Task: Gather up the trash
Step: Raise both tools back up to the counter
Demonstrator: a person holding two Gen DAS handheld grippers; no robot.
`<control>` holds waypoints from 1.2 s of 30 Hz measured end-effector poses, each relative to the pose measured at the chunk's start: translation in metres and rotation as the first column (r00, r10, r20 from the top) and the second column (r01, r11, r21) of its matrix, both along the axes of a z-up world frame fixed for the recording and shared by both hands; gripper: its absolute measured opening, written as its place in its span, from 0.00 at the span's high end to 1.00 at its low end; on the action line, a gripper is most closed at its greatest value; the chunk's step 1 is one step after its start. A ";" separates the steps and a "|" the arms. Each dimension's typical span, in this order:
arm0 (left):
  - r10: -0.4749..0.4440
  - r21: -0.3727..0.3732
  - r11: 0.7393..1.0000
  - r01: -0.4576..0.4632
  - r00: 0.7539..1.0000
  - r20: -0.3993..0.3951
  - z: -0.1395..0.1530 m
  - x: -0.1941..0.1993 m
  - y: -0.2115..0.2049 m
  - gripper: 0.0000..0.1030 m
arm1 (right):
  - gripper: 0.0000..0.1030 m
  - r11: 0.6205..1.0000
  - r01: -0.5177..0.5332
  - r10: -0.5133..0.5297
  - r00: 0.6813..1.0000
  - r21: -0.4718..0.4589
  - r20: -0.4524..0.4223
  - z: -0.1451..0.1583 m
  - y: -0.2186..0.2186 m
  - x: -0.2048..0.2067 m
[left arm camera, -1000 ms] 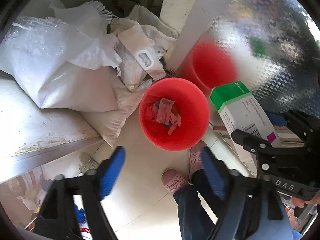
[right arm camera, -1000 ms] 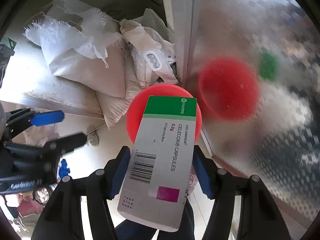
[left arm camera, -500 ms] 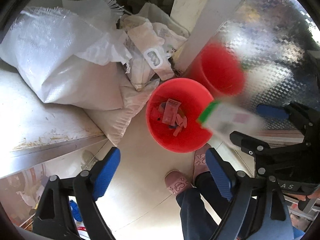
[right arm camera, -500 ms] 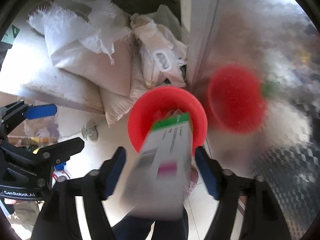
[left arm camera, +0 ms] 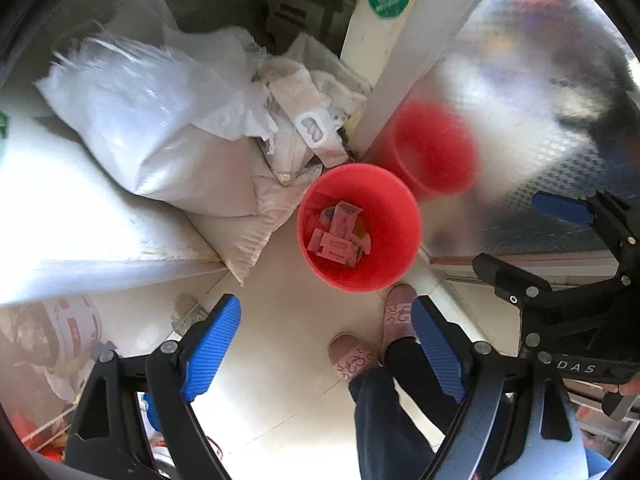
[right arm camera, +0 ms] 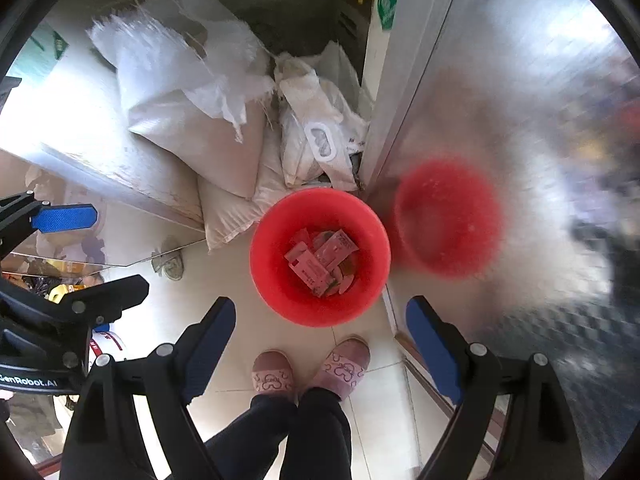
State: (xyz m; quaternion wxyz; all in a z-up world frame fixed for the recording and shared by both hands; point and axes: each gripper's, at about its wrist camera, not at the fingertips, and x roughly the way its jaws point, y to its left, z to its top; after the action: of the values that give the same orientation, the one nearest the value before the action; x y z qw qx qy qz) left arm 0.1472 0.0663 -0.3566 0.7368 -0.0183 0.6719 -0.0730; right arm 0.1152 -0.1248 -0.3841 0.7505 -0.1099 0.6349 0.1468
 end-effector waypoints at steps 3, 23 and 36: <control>0.008 -0.004 1.000 -0.008 1.000 0.023 0.032 -0.008 -0.001 0.17 | 0.16 1.000 0.001 -0.001 1.000 0.000 0.016 0.030 -0.001 -0.007; 0.015 0.050 0.998 -0.032 0.947 0.319 0.280 -0.055 -0.023 0.17 | 0.13 0.999 0.038 -0.043 0.949 0.020 0.314 0.262 -0.017 -0.065; -0.061 0.049 0.998 0.044 0.891 0.449 0.360 -0.019 -0.056 0.17 | 0.04 0.989 0.143 -0.143 0.856 0.038 0.497 0.350 -0.049 -0.059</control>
State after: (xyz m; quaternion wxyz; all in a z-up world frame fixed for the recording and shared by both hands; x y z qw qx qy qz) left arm 0.1283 0.0106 0.0037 0.8703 0.0310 0.4846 -0.0828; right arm 0.0565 -0.1742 -0.0342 0.8976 -0.0965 0.4263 0.0573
